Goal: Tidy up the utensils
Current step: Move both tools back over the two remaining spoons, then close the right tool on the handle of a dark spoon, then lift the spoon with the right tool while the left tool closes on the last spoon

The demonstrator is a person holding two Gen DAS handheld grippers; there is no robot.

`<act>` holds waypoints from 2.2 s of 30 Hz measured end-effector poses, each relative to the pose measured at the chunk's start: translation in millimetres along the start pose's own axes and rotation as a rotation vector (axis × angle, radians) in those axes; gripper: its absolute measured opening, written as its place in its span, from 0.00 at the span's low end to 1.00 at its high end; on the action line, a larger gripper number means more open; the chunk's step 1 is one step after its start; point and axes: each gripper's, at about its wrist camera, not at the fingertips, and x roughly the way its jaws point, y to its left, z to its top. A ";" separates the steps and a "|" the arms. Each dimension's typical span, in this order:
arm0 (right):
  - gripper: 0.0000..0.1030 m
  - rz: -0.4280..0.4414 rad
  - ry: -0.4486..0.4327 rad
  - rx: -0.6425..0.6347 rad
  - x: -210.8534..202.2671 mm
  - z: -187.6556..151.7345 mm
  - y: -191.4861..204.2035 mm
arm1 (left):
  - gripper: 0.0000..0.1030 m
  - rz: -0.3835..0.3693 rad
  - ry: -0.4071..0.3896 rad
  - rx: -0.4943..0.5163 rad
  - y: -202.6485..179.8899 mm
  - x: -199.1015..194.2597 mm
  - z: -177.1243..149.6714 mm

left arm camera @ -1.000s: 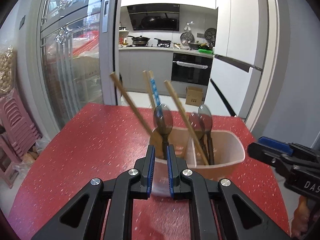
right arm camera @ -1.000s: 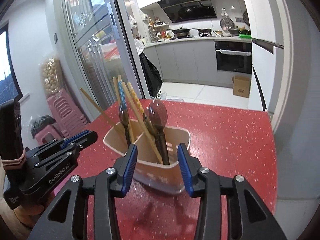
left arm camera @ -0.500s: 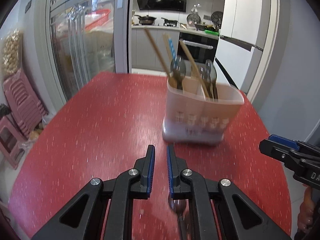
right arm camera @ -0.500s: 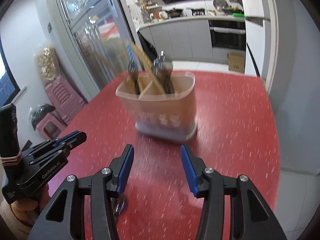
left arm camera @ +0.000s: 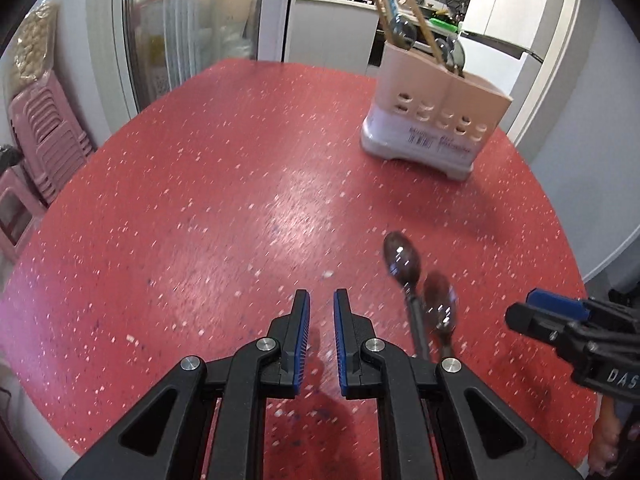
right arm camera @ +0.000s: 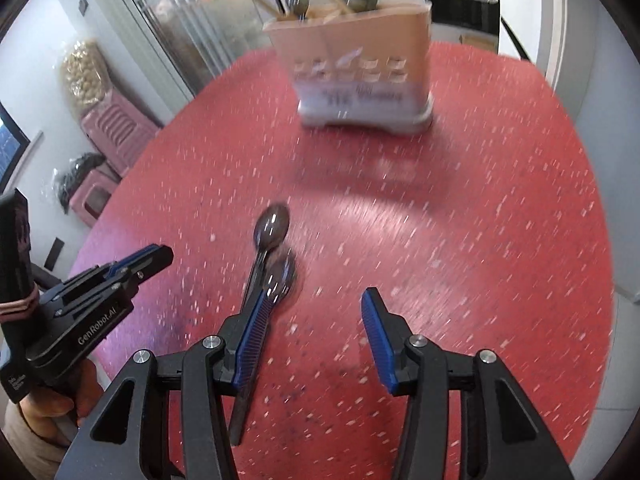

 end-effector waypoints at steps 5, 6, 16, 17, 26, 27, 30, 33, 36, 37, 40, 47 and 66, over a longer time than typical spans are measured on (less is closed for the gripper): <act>0.51 0.004 0.059 0.034 14.8 -9.0 7.3 | 0.38 0.003 0.018 -0.020 9.3 2.3 -5.6; 0.51 -0.003 0.066 0.035 17.0 -10.2 8.6 | 0.38 0.007 0.021 -0.022 11.1 3.4 -7.6; 0.51 -0.044 0.090 0.021 25.1 -14.7 23.3 | 1.00 0.055 -0.010 -0.032 18.1 6.5 -12.3; 0.51 -0.048 0.094 0.021 24.6 -15.4 22.7 | 1.00 0.056 -0.009 -0.033 19.4 7.4 -12.3; 0.51 -0.098 0.125 0.021 40.3 -9.3 30.4 | 1.00 0.071 -0.001 -0.048 25.3 11.0 -10.9; 0.51 -0.111 0.117 0.020 40.4 -8.8 31.1 | 1.00 0.071 -0.001 -0.050 26.0 11.3 -10.6; 0.51 -0.146 0.119 0.022 43.1 -6.9 33.3 | 1.00 0.076 -0.001 -0.055 29.4 9.6 -11.0; 0.51 -0.153 0.125 0.028 44.5 -4.9 34.0 | 1.00 0.083 0.001 -0.065 33.7 9.4 -11.5; 0.51 -0.167 0.133 0.017 47.4 -3.3 38.5 | 1.00 0.090 0.005 -0.072 37.1 9.9 -12.0; 0.51 -0.175 0.135 0.010 49.2 -2.2 41.5 | 1.00 0.088 0.005 -0.074 37.9 9.9 -12.0; 0.51 -0.195 0.145 -0.009 54.2 0.0 48.4 | 1.00 0.088 0.002 -0.073 38.3 8.6 -12.4; 0.48 -0.220 0.168 -0.025 59.0 4.9 59.8 | 1.00 0.088 0.007 -0.073 40.5 7.3 -13.0; 0.12 -0.098 0.098 0.064 29.0 5.2 1.4 | 1.00 0.028 0.129 0.093 -27.6 33.2 1.8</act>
